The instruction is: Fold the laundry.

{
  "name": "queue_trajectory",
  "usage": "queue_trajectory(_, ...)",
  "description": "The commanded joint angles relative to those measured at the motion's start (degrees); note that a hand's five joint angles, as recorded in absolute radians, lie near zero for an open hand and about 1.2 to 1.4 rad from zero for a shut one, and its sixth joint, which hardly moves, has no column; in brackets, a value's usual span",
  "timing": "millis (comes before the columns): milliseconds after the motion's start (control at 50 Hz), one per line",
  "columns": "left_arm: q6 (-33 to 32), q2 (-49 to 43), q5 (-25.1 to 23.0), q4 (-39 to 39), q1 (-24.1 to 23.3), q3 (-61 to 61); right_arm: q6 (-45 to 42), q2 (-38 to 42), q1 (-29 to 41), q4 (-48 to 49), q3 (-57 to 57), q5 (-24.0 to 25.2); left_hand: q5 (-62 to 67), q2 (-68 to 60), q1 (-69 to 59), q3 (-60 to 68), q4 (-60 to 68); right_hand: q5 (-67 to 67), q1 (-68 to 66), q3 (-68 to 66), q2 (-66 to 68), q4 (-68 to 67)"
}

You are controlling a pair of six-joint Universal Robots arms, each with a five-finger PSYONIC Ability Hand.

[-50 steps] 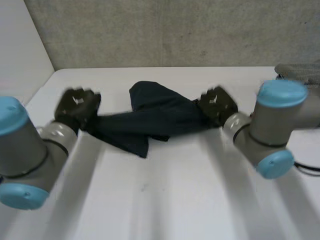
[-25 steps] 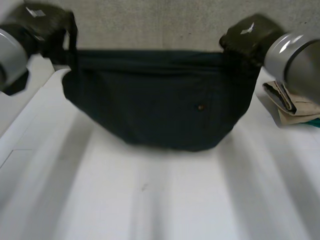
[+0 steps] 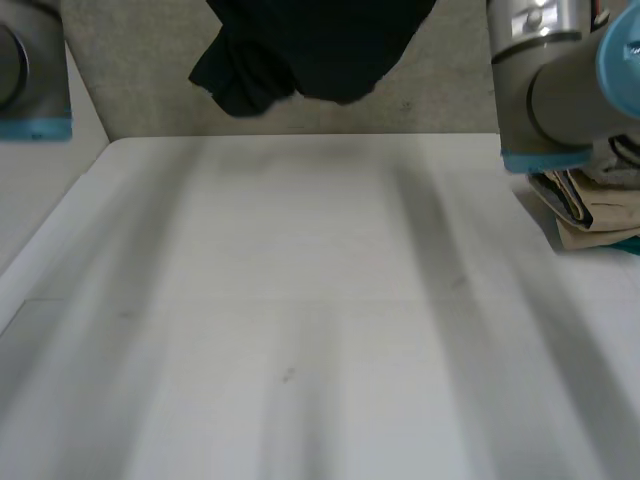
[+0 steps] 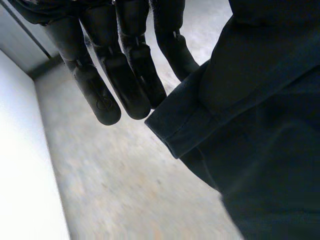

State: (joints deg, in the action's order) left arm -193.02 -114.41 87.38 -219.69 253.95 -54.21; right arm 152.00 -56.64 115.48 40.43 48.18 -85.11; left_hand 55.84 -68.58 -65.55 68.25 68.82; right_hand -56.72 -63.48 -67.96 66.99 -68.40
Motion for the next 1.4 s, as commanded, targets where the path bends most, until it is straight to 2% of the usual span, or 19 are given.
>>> queue_trajectory(20, 0.6, 0.9, -3.2, 5.1, 0.1, -19.3, -2.3, 2.0, -0.3, -12.1, 8.1, -0.5, 14.2, -11.4, -14.5, 11.7, 11.2, -13.3, -16.5, -12.0, 13.0, -11.6)
queue_trajectory(160, -3.1, -4.2, -6.3, 6.2, -1.3, -35.1, -6.4, 8.5, 1.0, -18.4, 17.5, 3.7, 14.2, -11.4, -14.5, 11.7, 11.2, -13.3, -16.5, -12.0, 13.0, -11.6)
queue_trajectory(300, -10.6, -2.5, -6.4, 13.8, -1.4, -45.3, -15.2, 10.6, 1.8, -27.7, 23.8, 0.8, 14.2, -11.4, -14.5, 11.7, 11.2, -13.3, -16.5, -12.0, 13.0, -11.6)
queue_trajectory(440, -17.7, 12.1, -6.8, 35.3, -1.1, -52.5, -22.3, -0.9, 2.1, -47.3, 31.5, -4.4, 14.2, -11.4, -14.5, 11.7, 11.2, -13.3, -16.5, -12.0, 13.0, -11.6)
queue_trajectory(500, -21.9, 20.2, -6.9, 48.7, -1.2, -54.4, -24.9, -9.1, 1.9, -59.6, 36.9, -6.4, 14.2, -11.4, -14.5, 11.7, 11.2, -13.3, -16.5, -12.0, 13.0, -11.6)
queue_trajectory(520, -24.5, 23.5, -7.1, 56.1, -1.3, -55.2, -26.4, -13.1, 1.5, -66.5, 39.8, -6.4, 14.2, -11.4, -14.5, 11.7, 11.2, -13.3, -16.5, -12.0, 13.0, -11.6)
queue_trajectory(580, -30.8, 28.4, -8.3, 69.8, -1.0, -57.0, -30.1, -19.3, 0.0, -74.6, 44.3, -3.6, 14.2, -11.4, -14.5, 11.7, 11.2, -13.3, -16.5, -12.0, 13.0, -11.6)
queue_trajectory(640, -35.2, 29.9, -10.2, 74.4, -0.2, -57.7, -32.9, -21.0, -0.6, -73.3, 46.2, 0.8, 14.2, -11.4, -14.5, 11.7, 11.2, -13.3, -16.5, -12.0, 13.0, -11.6)
queue_trajectory(700, -38.3, 28.2, -12.2, 71.9, 0.6, -57.4, -34.1, -19.1, -1.0, -71.0, 47.4, 2.7, 14.2, -11.4, -14.5, 11.7, 11.2, -13.3, -16.5, -12.0, 13.0, -11.6)
queue_trajectory(840, -35.7, 14.3, -9.5, 57.5, -2.3, -47.5, -31.3, -7.5, 0.2, -67.7, 39.8, -2.2, 14.2, -11.4, -14.5, 11.7, 11.2, -13.3, -16.5, -12.0, 13.0, -11.6)
queue_trajectory(940, -34.5, 3.9, -2.5, 50.0, -4.9, -27.2, -26.8, -0.9, 1.3, -62.2, 20.6, -7.9, 14.2, -11.4, -14.5, 11.7, 11.2, -13.3, -16.5, -12.0, 13.0, -11.6)
queue_trajectory(1000, -33.6, 1.7, -0.2, 45.9, -5.5, -16.0, -24.2, 0.2, 1.6, -57.1, 9.7, -8.7, 14.2, -11.4, -14.5, 11.7, 11.2, -13.3, -16.5, -12.0, 13.0, -11.6)
queue_trajectory(1020, -32.3, 1.1, 0.6, 42.0, -5.5, -9.0, -22.2, 0.4, 1.7, -52.5, 2.8, -8.4, 14.2, -11.4, -14.5, 11.7, 11.2, -13.3, -16.5, -12.0, 13.0, -11.6)
queue_trajectory(1080, -28.1, 1.0, 1.4, 34.0, -5.0, -0.7, -18.7, -0.1, 1.4, -42.1, -5.2, -7.3, 14.2, -11.4, -14.5, 11.7, 11.2, -13.3, -16.5, -12.0, 13.0, -11.6)
queue_trajectory(1100, -24.1, 1.6, 1.9, 27.4, -4.3, 2.7, -16.1, -0.9, 1.1, -34.2, -6.8, -6.4, 14.2, -11.4, -14.5, 11.7, 11.2, -13.3, -16.5, -12.0, 13.0, -11.6)
queue_trajectory(1160, -15.8, 3.2, 4.0, 14.3, -2.8, 5.1, -10.7, -4.2, 0.2, -17.7, -5.4, -3.2, 14.2, -11.4, -14.5, 11.7, 11.2, -13.3, -16.5, -12.0, 13.0, -11.6)
queue_trajectory(1200, -13.1, 3.7, 4.5, 10.3, -2.3, 5.3, -8.5, -5.8, -0.3, -10.4, -3.0, -1.2, 14.2, -11.4, -14.5, 11.7, 11.2, -13.3, -16.5, -12.0, 13.0, -11.6)
queue_trajectory(1260, -12.4, 4.4, 3.4, 11.1, -2.2, 4.3, -6.5, -6.5, -0.7, -3.7, 0.6, 2.1, 14.2, -11.4, -14.5, 11.7, 11.2, -13.3, -16.5, -12.0, 13.0, -11.6)
queue_trajectory(1400, -11.9, 5.3, 1.1, 18.9, -2.8, -5.9, -6.4, -3.0, -0.2, -8.7, 2.8, 3.7, 14.2, -11.4, -14.5, 11.7, 11.2, -13.3, -16.5, -12.0, 13.0, -11.6)
